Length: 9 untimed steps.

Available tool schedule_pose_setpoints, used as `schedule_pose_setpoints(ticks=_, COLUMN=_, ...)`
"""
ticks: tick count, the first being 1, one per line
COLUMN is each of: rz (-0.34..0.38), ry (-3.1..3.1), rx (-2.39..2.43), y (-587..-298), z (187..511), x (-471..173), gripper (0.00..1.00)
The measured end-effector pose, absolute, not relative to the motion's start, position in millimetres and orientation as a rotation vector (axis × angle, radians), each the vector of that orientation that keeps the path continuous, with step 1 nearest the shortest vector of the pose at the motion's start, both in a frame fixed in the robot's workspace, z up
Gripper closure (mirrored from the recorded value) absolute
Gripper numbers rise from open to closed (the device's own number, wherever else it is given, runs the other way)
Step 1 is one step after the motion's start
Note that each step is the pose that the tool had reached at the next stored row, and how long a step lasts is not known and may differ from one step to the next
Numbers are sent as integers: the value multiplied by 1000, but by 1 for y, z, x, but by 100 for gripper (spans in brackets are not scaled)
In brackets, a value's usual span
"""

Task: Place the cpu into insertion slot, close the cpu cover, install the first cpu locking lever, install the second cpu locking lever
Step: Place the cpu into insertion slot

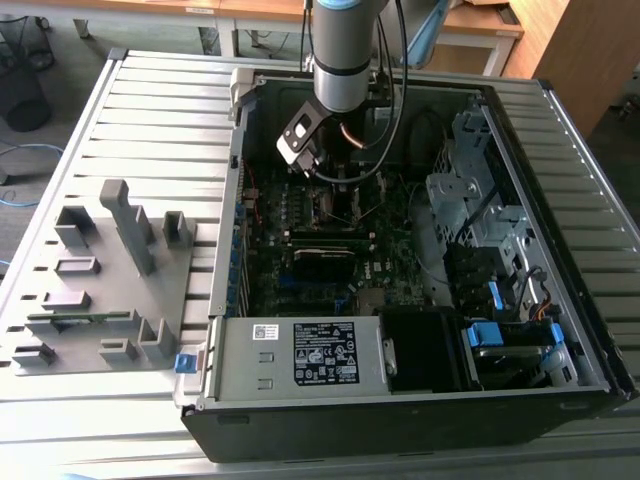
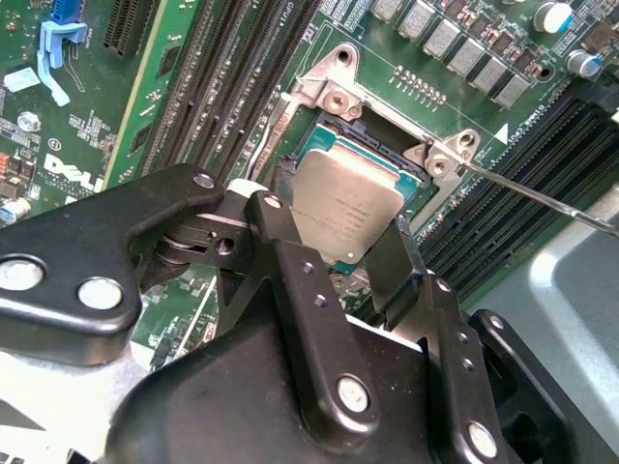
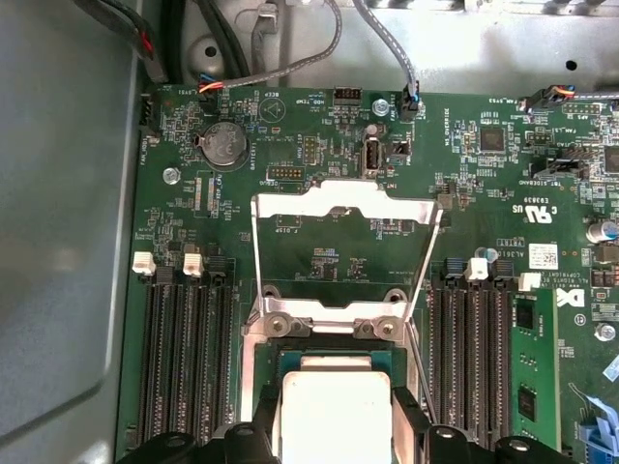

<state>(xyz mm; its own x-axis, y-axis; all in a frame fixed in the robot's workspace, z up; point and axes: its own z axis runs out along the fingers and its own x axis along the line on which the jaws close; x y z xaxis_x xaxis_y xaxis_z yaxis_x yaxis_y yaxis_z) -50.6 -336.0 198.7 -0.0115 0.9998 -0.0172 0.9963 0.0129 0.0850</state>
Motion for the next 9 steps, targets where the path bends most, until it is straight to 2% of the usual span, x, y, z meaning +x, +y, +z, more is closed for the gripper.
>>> schedule_pose_setpoints(ticks=9, rz=71, ry=2187, rx=2161, y=-336, z=198, x=-51, gripper=46)
